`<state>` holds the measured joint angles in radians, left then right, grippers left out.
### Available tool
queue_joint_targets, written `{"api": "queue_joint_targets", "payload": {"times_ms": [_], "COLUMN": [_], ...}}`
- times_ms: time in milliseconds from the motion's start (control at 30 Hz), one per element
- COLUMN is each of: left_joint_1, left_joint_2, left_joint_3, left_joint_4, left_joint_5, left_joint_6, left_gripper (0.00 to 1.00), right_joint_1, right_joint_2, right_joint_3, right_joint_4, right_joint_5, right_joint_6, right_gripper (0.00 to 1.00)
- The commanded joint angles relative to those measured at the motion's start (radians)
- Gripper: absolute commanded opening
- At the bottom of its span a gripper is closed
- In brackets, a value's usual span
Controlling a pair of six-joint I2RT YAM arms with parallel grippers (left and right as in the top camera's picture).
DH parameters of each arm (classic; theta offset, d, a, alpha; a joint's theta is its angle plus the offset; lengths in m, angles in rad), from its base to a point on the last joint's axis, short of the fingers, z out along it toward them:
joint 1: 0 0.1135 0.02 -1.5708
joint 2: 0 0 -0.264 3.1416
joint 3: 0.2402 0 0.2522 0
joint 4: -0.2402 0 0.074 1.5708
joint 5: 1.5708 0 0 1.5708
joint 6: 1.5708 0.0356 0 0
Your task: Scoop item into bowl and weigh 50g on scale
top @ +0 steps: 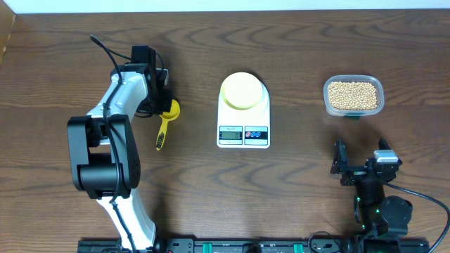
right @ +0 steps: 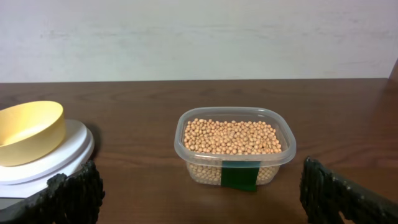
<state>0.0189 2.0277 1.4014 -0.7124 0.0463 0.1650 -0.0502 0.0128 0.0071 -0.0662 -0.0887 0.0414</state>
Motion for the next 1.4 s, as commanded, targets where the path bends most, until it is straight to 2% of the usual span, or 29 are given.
{"api": "queue_joint_targets", "payload": {"times_ms": [0,267,467,567,600,900,1367], "left_joint_1": [0.004,0.004,0.004,0.004,0.004,0.004,0.003], "left_joint_2": [0.005,-0.105,-0.253,-0.326,-0.364,-0.533,-0.565], "left_joint_3": [0.016,0.017,0.017,0.017,0.017,0.017,0.016], "left_joint_4": [-0.001,-0.011,-0.047,-0.071,-0.093,-0.313,-0.448], "left_joint_5": [-0.012,-0.012,-0.008,-0.001,-0.001,-0.001,0.008], "left_joint_6": [0.007,-0.042,-0.191,-0.325,-0.438,-1.034,-1.442], "left_gripper": [0.07,0.07,0.07,0.07,0.07,0.07,0.07], "right_joint_1": [0.005,0.005,0.005,0.005,0.005,0.005,0.005], "right_joint_2": [-0.004,-0.004,-0.004,-0.004,-0.004,-0.004,-0.004], "right_joint_3": [-0.002,-0.002,-0.002,-0.002,-0.002,-0.002,-0.002], "right_joint_4": [-0.004,-0.005,-0.005,-0.005,-0.005,-0.005,-0.002], "right_joint_5": [0.008,0.008,0.008,0.008,0.008,0.008,0.005], "right_joint_6": [0.006,0.006,0.006,0.006,0.006,0.006,0.006], "right_gripper": [0.99,0.99,0.99,0.99,0.99,0.99,0.99]}}
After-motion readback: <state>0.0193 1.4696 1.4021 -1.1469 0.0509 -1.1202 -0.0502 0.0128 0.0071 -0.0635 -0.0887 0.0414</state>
